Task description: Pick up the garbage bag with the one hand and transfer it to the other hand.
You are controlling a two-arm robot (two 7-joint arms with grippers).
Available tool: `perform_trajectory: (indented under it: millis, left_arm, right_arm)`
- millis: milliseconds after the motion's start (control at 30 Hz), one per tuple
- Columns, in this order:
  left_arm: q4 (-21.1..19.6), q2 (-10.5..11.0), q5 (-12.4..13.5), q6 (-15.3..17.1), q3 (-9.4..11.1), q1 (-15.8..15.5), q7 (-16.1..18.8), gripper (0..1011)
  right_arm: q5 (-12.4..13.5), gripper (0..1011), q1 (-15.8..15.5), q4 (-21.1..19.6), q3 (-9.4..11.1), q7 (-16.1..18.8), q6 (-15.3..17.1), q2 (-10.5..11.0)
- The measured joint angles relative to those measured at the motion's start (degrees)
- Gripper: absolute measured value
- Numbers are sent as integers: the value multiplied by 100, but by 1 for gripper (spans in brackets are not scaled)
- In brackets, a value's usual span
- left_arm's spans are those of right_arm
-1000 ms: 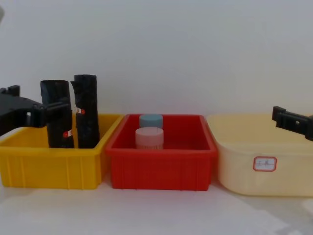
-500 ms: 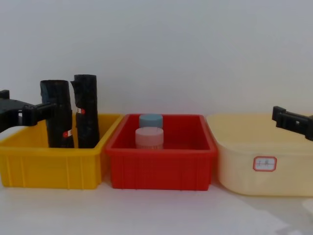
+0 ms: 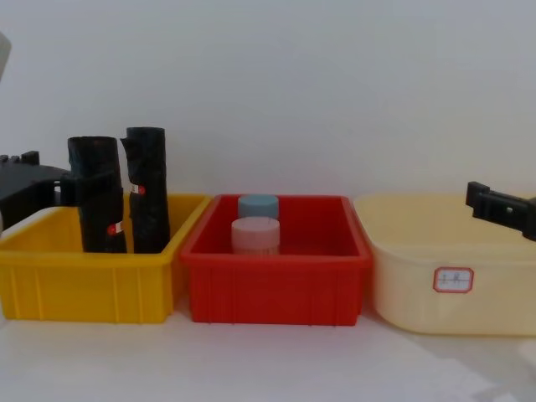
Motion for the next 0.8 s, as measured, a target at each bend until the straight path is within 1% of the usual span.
perform_trajectory:
  millis: [100, 400, 500, 600, 633, 733, 767, 800]
  left_arm:
    - [200, -54, -10, -68, 14, -154, -101, 1002]
    - [595, -167, -42, -189, 39, -440, -322, 1001]
    - [730, -205, -63, -219, 43, -528, -398, 956]
    - [873, -254, -104, -258, 41, -625, -509, 888]
    - [873, -254, -104, -258, 41, -625, -509, 840]
    - [975, -292, -136, -288, 36, -691, -582, 790]
    - [1008, -308, -152, -302, 32, -715, -622, 739]
    - [1025, -314, -155, -305, 31, -727, -632, 716]
  right_arm:
    - [0, 1001, 0, 0, 0, 0, 0, 0]
    - [0, 1001, 0, 0, 0, 0, 0, 0]
    - [0, 1001, 0, 0, 0, 0, 0, 0]
    - [0, 1001, 0, 0, 0, 0, 0, 0]
    - [0, 1001, 0, 0, 0, 0, 0, 0]
    - [0, 1001, 0, 0, 0, 0, 0, 0]
    - [0, 1001, 0, 0, 0, 0, 0, 0]
    - [0, 1001, 0, 0, 0, 0, 0, 0]
